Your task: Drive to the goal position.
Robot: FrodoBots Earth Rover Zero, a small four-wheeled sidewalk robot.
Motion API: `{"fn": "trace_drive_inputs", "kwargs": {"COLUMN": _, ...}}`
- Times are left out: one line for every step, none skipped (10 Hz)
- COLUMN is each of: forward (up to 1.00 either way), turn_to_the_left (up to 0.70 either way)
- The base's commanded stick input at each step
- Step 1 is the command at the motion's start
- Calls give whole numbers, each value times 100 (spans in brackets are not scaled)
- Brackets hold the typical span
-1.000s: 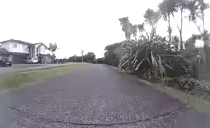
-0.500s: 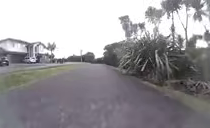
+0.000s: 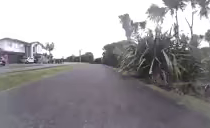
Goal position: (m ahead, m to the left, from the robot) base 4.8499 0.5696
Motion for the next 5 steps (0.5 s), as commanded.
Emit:
{"fn": "trace_drive_inputs", "kwargs": {"forward": 100, "turn_to_the_left": 0}}
{"fn": "trace_drive_inputs", "kwargs": {"forward": 100, "turn_to_the_left": 0}}
{"fn": "trace_drive_inputs", "kwargs": {"forward": 100, "turn_to_the_left": 0}}
{"fn": "trace_drive_inputs", "kwargs": {"forward": 100, "turn_to_the_left": 0}}
{"fn": "trace_drive_inputs", "kwargs": {"forward": 100, "turn_to_the_left": 0}}
